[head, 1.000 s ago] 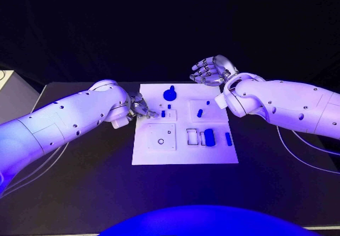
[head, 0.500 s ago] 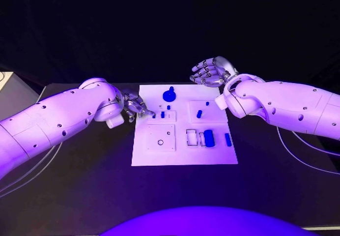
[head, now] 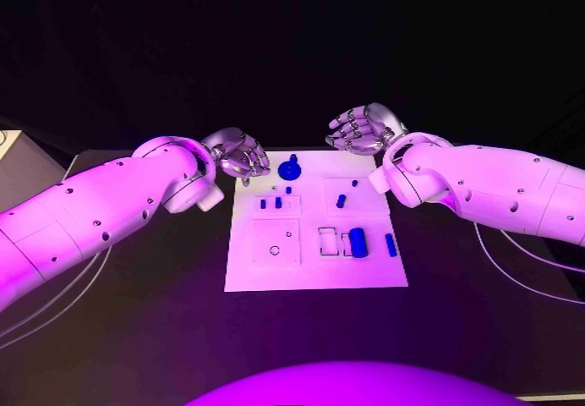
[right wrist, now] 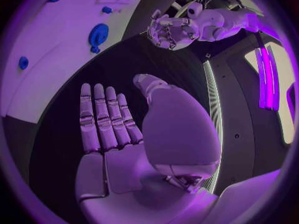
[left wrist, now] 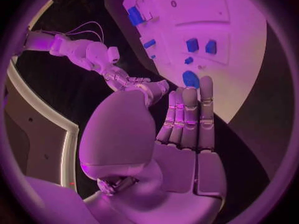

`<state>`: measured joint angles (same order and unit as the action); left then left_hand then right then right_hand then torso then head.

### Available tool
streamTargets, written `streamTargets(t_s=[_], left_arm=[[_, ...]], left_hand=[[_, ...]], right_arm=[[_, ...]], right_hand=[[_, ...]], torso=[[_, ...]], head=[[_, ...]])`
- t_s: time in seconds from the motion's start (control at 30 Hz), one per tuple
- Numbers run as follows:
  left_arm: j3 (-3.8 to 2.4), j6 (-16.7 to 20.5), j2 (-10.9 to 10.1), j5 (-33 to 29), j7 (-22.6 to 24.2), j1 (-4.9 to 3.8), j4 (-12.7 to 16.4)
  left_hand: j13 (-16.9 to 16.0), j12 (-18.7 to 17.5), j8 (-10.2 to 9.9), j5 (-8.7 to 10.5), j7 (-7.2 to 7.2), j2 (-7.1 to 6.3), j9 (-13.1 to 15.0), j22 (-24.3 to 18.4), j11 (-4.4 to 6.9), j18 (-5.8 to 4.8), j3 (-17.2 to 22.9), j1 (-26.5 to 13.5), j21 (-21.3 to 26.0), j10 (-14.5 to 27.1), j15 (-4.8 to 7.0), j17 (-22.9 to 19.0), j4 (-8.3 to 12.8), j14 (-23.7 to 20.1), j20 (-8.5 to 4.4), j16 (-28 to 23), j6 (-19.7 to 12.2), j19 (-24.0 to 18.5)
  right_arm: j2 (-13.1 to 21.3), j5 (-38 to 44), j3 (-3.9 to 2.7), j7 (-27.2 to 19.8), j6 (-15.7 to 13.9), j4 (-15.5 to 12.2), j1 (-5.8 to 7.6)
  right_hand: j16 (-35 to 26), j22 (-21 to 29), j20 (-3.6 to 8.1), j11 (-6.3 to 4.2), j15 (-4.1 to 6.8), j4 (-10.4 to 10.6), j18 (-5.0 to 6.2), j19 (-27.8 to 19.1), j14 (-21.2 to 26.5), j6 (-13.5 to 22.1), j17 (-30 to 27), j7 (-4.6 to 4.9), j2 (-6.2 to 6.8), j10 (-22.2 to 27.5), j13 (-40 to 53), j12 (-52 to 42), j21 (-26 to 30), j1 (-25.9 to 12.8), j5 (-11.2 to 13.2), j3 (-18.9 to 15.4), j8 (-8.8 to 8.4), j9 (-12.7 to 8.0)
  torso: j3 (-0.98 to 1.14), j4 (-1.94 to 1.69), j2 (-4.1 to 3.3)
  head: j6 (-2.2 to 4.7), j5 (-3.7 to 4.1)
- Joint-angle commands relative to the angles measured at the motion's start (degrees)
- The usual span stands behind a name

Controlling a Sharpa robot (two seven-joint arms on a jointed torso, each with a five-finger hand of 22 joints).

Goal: Assemble the parts on the task board

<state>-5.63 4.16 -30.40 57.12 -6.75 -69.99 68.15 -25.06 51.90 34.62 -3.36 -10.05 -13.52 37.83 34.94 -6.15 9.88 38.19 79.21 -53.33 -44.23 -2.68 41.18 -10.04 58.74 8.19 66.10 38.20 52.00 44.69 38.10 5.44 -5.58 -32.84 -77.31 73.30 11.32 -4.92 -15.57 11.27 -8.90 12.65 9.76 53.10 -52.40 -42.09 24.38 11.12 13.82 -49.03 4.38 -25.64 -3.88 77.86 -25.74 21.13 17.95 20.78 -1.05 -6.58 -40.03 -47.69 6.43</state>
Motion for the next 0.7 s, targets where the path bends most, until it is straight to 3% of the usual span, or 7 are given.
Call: streamTargets(t_s=[0.03,0.07,0.1,0.17,0.37,0.5,0.7], left_arm=[[0.3,7.8,1.1,8.1,9.4,0.36,-1.2],[0.38,8.0,1.3,8.6,9.8,0.43,-1.4],[0.52,8.3,1.7,9.7,10.4,0.56,-1.8],[0.8,8.7,2.5,12.0,11.4,0.77,-2.6],[1.97,8.8,4.9,18.4,13.5,1.03,-5.5],[2.68,7.4,6.4,22.5,14.3,1.08,-7.6],[3.53,3.4,8.2,25.3,14.9,1.09,-10.3]], left_hand=[[2.2,-1.9,-1.0,0.16,0.3,0.7,-2.2,-0.1,0.2,0.67,0.2,0.6,0.3,0.0,0.4,-1.1,1.7,-0.1,-0.22,-0.3,0.9,0.4],[2.9,-2.4,-1.3,0.17,0.47,1.03,-3.0,0.0,0.45,0.7,0.5,0.9,0.2,-0.3,0.62,-1.4,2.3,-0.1,-0.35,-0.3,1.6,0.5],[4.5,-4.2,-3.3,0.09,0.7,1.43,-5.0,0.5,1.01,0.72,1.4,2.1,-0.6,-0.9,1.08,-2.0,3.9,-0.1,-1.04,-0.7,2.1,0.6],[6.7,-6.4,-6.1,0.16,0.73,1.86,-8.0,1.6,0.94,0.64,1.4,2.2,-1.8,-2.0,1.18,-3.0,5.9,0.1,-1.24,-1.1,3.8,0.0],[10.1,-9.8,-9.4,0.08,1.03,1.89,-11.5,4.0,0.68,0.72,0.6,3.1,-5.0,-3.4,1.23,-3.7,10.1,1.4,-1.39,-0.5,6.6,-0.9],[11.3,-11.3,-10.3,0.01,1.32,1.23,-12.4,4.6,0.51,0.7,0.1,2.5,-5.9,-3.4,1.11,-2.5,10.8,2.6,-1.25,0.8,7.4,-1.1],[13.2,-14.2,-11.8,0.03,1.72,0.25,-13.5,4.4,-0.02,0.68,-0.7,0.5,-5.6,-2.1,0.63,-2.4,10.5,2.9,-0.67,1.8,7.7,-1.2]], right_arm=[[0.0,0.5,-0.02,-0.5,0.1,0.0,-0.02],[0.0,0.5,-0.02,-0.5,0.1,0.0,-0.02],[-0.1,0.7,-0.02,-0.5,0.1,0.0,-0.03],[-0.1,1.0,-0.02,-0.4,0.0,0.0,-0.03],[-0.2,2.3,-0.03,-0.4,-0.1,0.0,-0.05],[-0.3,3.3,-0.03,-0.3,-0.1,-0.1,-0.06],[-0.3,4.0,-0.03,-0.3,-0.1,-0.1,-0.06]], right_hand=[[-0.3,0.3,0.16,-0.06,-0.12,-1.3,0.8,-0.1,-0.1,0.6,-0.2,3.48,-0.29,0.4,-0.4,-0.4,-0.1,1.4,-0.3,0.9,0.34,-0.2],[-0.3,0.4,0.17,-0.08,-0.11,-1.6,0.8,-0.1,-0.2,0.6,-0.2,3.46,-0.22,0.4,-0.4,-0.4,-0.1,1.8,-0.3,1.2,0.37,-0.2],[-0.4,0.4,0.18,-0.08,-0.1,-1.8,0.8,0.0,-0.2,0.6,-0.2,3.44,-0.16,0.4,-0.5,-0.4,-0.2,2.0,-0.2,1.4,0.4,-0.2],[-0.4,0.6,0.22,-0.13,-0.06,-2.6,0.81,0.0,-0.3,0.4,-0.3,3.38,0.06,0.5,-0.6,-0.5,-0.2,2.8,-0.2,2.2,0.54,-0.2],[-0.2,0.9,0.53,-0.37,0.24,-5.4,0.82,0.7,-1.2,-0.2,-0.6,3.01,0.85,0.5,-0.8,-0.1,-0.4,5.2,1.1,5.2,1.05,-0.4],[-0.6,0.9,0.76,-0.51,0.37,-7.2,0.79,1.1,-1.6,-0.9,-1.0,2.69,1.29,0.6,-0.8,0.8,-0.4,6.4,2.8,7.5,1.23,-0.6],[-0.8,1.0,0.8,-0.52,0.38,-7.6,0.78,1.2,-1.7,-1.1,-1.2,2.62,1.37,0.5,-0.8,1.2,-0.4,6.5,3.1,8.1,1.23,-0.7]], torso=[[-0.03,0.07,-0.09],[-0.02,0.08,-0.11],[-0.02,0.08,-0.13],[0.0,0.06,-0.11],[0.05,0.1,-0.13],[0.03,0.15,-0.21],[0.03,0.16,-0.25]], head=[[0.92,0.06],[1.0,0.04],[1.11,0.01],[1.21,-0.01],[1.53,-0.1],[1.68,0.0],[1.93,-0.02]])
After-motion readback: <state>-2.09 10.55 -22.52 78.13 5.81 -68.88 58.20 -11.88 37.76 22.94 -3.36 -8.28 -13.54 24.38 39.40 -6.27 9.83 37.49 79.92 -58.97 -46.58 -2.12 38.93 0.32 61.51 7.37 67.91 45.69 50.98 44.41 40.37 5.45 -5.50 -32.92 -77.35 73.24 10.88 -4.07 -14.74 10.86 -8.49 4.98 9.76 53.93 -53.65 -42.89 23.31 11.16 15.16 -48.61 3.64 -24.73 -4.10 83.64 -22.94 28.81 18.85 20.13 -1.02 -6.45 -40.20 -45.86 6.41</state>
